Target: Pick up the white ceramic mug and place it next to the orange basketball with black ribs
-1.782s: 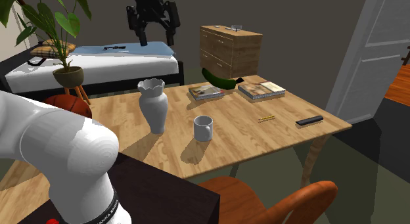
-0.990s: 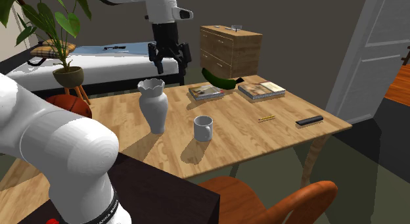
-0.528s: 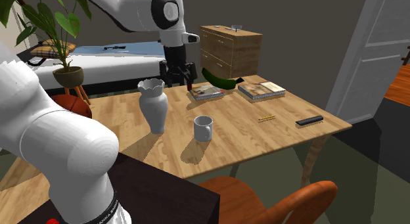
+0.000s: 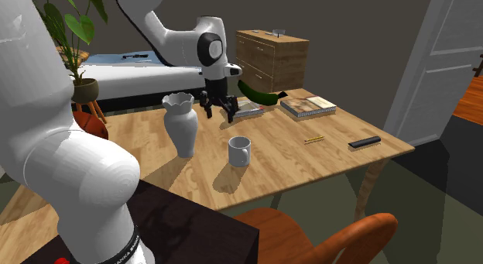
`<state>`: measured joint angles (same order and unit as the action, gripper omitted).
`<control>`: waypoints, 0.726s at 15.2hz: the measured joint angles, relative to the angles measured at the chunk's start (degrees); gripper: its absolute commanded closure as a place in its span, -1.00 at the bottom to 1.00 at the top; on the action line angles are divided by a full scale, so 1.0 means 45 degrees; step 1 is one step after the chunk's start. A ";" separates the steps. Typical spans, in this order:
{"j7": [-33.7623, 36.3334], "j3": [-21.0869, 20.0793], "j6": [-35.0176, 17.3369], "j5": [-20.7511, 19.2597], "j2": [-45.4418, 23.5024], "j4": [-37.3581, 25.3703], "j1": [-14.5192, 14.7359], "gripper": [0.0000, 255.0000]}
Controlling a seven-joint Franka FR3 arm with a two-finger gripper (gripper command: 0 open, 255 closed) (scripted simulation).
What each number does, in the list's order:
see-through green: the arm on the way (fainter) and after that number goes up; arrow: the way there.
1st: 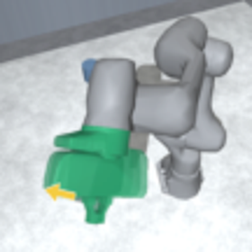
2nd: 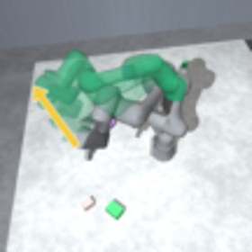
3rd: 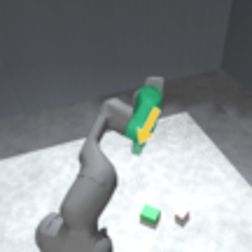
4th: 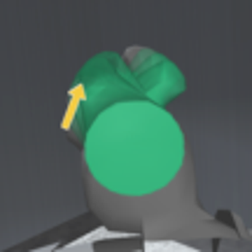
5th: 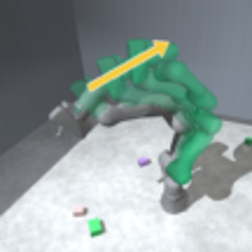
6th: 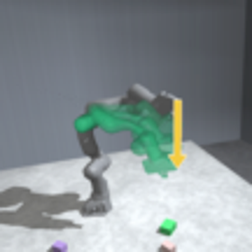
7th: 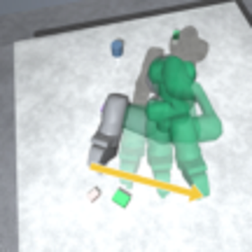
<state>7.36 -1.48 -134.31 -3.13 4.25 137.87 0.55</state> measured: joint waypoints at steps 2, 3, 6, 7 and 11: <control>0.0121 -0.0010 -0.0627 -0.0001 -0.0994 -0.0399 0.0002 -1.00; 0.0187 -0.0011 -0.0964 -0.0010 -0.1521 -0.0607 0.0003 -1.00; 0.0431 -0.0043 -0.1714 -0.0017 -0.2930 -0.1314 0.0062 -1.00; 0.0426 -0.0021 -0.1911 -0.0016 -0.3496 -0.1704 0.0041 -1.00; 0.0594 0.0002 -0.2750 -0.0002 -0.5487 -0.2928 0.0063 -1.00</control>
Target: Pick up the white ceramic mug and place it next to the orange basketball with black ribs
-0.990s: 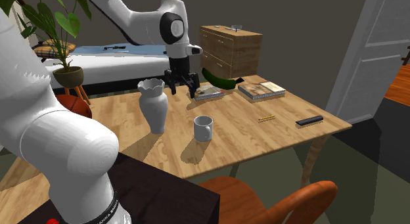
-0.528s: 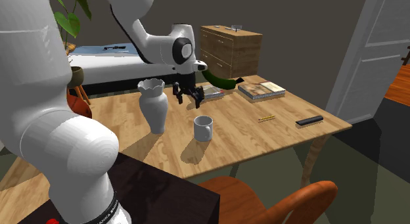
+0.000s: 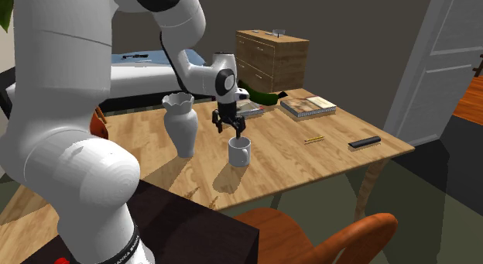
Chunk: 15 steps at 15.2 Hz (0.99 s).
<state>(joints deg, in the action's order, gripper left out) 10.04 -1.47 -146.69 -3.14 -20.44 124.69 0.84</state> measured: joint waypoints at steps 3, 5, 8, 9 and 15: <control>0.0210 -0.0004 -0.0400 0.0010 -0.1318 -0.0960 0.0107 -1.00; 0.0210 0.0011 -0.0570 0.0007 -0.1664 -0.1146 0.0097 -1.00; 0.0210 0.0040 -0.0935 -0.0017 -0.2258 -0.1380 0.0091 -1.00; 0.0222 0.0047 -0.1018 -0.0024 -0.2404 -0.1441 0.0100 -1.00; 0.0237 0.0069 -0.1328 -0.0046 -0.2801 -0.1532 0.0112 -1.00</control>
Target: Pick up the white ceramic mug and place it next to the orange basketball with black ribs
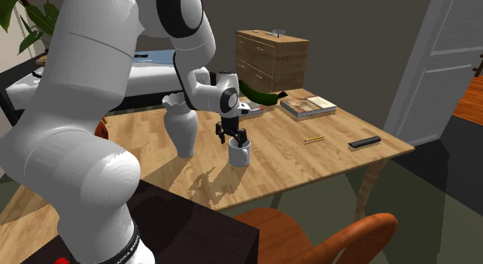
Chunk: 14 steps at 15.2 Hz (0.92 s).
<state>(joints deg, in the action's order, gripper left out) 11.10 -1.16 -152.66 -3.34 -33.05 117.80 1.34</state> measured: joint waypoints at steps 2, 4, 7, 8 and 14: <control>0.0001 0.0000 -0.0002 0.0000 -0.0005 -0.0005 0.0001 -1.00; 0.0001 0.0000 -0.0002 0.0000 -0.0005 -0.0005 0.0001 1.00; 0.0001 0.0000 -0.0001 0.0000 -0.0004 -0.0005 0.0001 1.00; 0.0001 0.0000 0.0000 0.0000 -0.0004 -0.0004 0.0001 1.00; -0.0009 -0.0005 0.0057 0.0005 0.0066 0.0013 -0.0007 1.00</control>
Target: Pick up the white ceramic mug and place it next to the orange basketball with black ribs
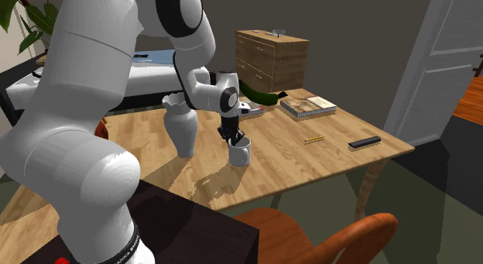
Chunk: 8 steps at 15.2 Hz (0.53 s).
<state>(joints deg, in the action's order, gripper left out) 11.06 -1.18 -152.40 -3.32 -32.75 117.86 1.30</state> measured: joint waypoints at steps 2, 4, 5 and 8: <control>0.0004 -0.0012 0.0171 0.0011 0.0197 0.0024 0.0005 1.00; -0.0050 -0.0028 0.0406 0.0033 0.0479 0.0070 -0.0038 1.00; -0.0033 -0.0033 0.0482 0.0037 0.0634 0.0147 -0.0026 1.00; -0.0037 -0.0061 0.0888 0.0065 0.1118 0.0224 -0.0025 1.00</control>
<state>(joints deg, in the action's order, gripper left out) 10.90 -1.46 -148.40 -3.03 -27.72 118.86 1.19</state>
